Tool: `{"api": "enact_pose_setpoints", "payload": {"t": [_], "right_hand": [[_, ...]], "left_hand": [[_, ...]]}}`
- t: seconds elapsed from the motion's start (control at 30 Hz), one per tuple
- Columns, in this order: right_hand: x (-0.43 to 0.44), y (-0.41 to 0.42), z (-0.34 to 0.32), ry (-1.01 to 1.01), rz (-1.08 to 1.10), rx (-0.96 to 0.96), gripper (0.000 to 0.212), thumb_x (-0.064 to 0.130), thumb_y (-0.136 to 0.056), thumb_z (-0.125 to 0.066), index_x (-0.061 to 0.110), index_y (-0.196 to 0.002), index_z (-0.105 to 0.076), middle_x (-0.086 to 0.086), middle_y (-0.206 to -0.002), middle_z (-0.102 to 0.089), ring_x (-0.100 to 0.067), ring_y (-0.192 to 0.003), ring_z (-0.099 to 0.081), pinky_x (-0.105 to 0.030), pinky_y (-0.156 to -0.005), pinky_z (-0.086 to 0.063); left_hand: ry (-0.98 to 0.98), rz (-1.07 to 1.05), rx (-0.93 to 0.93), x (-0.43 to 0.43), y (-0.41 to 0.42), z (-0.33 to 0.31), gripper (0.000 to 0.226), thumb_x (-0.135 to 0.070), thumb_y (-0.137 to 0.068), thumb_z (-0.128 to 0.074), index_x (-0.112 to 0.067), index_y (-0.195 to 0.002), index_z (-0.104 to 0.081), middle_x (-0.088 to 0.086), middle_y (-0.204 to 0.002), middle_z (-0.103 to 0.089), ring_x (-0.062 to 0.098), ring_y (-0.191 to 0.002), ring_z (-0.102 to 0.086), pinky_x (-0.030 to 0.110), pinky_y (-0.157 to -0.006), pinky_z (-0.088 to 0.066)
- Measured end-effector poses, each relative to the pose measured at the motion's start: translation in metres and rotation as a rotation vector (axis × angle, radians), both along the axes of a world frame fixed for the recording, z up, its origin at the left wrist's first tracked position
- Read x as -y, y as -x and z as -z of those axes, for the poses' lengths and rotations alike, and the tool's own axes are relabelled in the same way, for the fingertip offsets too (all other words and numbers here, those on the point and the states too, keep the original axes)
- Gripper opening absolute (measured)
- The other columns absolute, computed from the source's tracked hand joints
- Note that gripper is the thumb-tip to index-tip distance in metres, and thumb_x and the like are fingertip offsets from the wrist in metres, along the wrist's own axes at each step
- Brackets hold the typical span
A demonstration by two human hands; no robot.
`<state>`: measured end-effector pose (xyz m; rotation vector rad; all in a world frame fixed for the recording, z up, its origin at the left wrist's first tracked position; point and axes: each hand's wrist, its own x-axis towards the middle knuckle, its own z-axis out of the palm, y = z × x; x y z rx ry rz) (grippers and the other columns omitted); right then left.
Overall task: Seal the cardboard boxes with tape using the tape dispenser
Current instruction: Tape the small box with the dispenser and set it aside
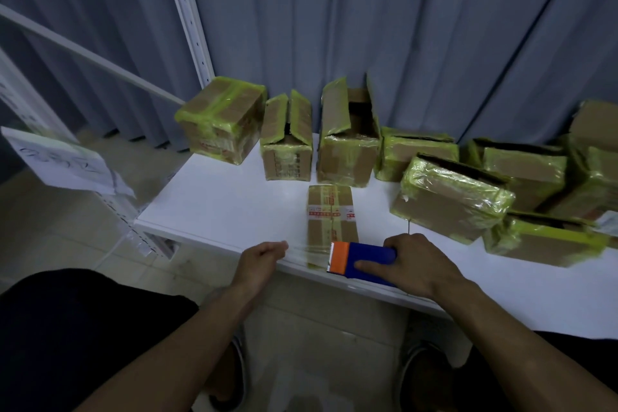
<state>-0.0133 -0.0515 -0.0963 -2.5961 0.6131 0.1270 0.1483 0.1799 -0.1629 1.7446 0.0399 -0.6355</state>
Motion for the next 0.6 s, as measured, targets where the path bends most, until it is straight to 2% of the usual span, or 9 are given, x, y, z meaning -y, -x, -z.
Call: {"api": "enact_pose_setpoints", "payload": {"t": [0.1,0.17,0.3,0.4,0.47,0.6], "right_hand": [[-0.001,-0.005,0.004,0.078,-0.006,-0.053,0.058,0.085,-0.074,-0.062,0.027,-0.073,-0.061,0.007,-0.069,-0.064,-0.007,-0.069,-0.063,-0.028,-0.066,-0.055],[-0.002,-0.009,0.006,0.086,-0.004,-0.069,0.056,0.084,-0.075,-0.062,0.028,-0.074,-0.059,0.008,-0.07,-0.063,-0.006,-0.069,-0.062,-0.026,-0.063,-0.053],[-0.005,-0.018,0.008,0.112,-0.003,-0.071,0.054,0.083,-0.076,-0.062,0.029,-0.074,-0.056,0.01,-0.07,-0.06,-0.006,-0.069,-0.061,-0.025,-0.061,-0.05],[-0.004,-0.024,0.011,0.14,0.0,-0.099,0.055,0.083,-0.076,-0.062,0.029,-0.075,-0.054,0.011,-0.071,-0.057,-0.008,-0.072,-0.061,-0.026,-0.063,-0.053],[-0.004,-0.028,0.014,0.157,0.005,-0.114,0.057,0.083,-0.076,-0.062,0.027,-0.082,-0.057,0.012,-0.073,-0.055,-0.01,-0.075,-0.063,-0.027,-0.065,-0.054],[-0.005,-0.036,0.016,0.194,0.004,-0.138,0.058,0.083,-0.076,-0.062,0.027,-0.086,-0.057,0.012,-0.074,-0.054,-0.012,-0.076,-0.063,-0.027,-0.064,-0.051]], "left_hand": [[-0.009,-0.045,-0.042,0.003,0.009,0.014,0.001,-0.022,-0.088,-0.074,-0.022,-0.088,-0.075,-0.01,-0.089,-0.071,0.009,-0.083,-0.062,0.035,-0.094,-0.049],[-0.011,-0.074,0.005,0.004,0.011,0.022,0.008,-0.019,-0.086,-0.076,-0.025,-0.081,-0.073,-0.011,-0.089,-0.072,0.009,-0.088,-0.065,0.037,-0.096,-0.052],[-0.019,-0.108,0.052,0.009,0.008,0.029,0.008,-0.022,-0.09,-0.072,-0.028,-0.086,-0.07,-0.015,-0.092,-0.069,0.009,-0.095,-0.064,0.027,-0.091,-0.048],[0.003,-0.129,0.043,0.013,0.007,0.034,0.004,-0.021,-0.09,-0.072,-0.025,-0.091,-0.07,-0.011,-0.093,-0.069,0.011,-0.096,-0.064,0.026,-0.089,-0.046],[-0.005,-0.133,0.028,0.016,0.007,0.039,0.004,-0.021,-0.09,-0.072,-0.024,-0.093,-0.071,-0.007,-0.097,-0.071,0.013,-0.098,-0.064,0.028,-0.091,-0.048],[-0.011,-0.161,-0.006,0.019,0.006,0.047,0.004,-0.024,-0.087,-0.075,-0.026,-0.085,-0.073,-0.002,-0.099,-0.074,0.021,-0.093,-0.066,0.043,-0.092,-0.054]]}}
